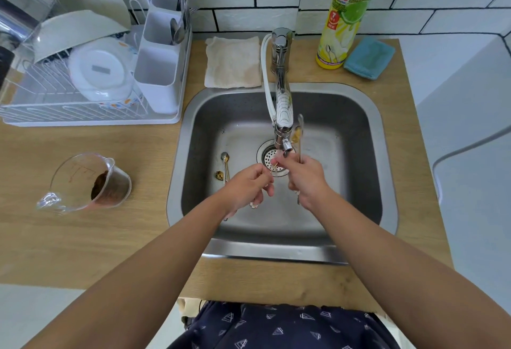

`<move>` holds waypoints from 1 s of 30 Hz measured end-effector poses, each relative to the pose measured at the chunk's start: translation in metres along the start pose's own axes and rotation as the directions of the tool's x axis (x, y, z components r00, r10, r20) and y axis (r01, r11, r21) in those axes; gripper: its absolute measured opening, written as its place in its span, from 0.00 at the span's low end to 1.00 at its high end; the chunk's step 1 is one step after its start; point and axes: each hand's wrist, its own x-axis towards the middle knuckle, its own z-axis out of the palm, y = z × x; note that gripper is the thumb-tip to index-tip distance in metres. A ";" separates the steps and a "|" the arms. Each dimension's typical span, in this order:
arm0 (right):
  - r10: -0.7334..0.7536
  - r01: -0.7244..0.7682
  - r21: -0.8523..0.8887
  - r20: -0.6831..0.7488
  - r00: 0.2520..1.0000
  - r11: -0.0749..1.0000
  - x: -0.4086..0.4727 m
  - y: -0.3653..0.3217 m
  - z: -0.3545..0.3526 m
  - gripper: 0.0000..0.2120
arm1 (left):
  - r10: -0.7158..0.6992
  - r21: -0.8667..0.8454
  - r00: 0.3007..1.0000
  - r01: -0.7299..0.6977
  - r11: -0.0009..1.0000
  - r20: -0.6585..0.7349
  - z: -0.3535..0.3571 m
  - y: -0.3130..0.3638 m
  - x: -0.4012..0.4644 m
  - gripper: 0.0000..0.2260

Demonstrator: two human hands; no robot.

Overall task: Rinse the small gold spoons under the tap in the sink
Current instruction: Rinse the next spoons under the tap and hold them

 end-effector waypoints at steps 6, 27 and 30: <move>0.054 -0.057 0.055 0.050 0.997 0.997 -0.002 0.000 0.001 0.05 | -0.055 -0.119 0.994 0.043 0.992 -0.095 0.006 0.002 0.002 0.10; 0.028 -0.032 0.054 0.066 0.997 0.998 -0.011 0.022 0.016 0.03 | -0.139 -0.099 0.982 0.127 0.987 -0.128 0.005 0.011 0.005 0.11; 0.026 -0.021 0.084 -0.048 0.998 0.996 -0.004 0.012 0.012 0.06 | -0.133 -0.098 0.983 0.121 0.988 -0.129 0.005 0.008 0.003 0.09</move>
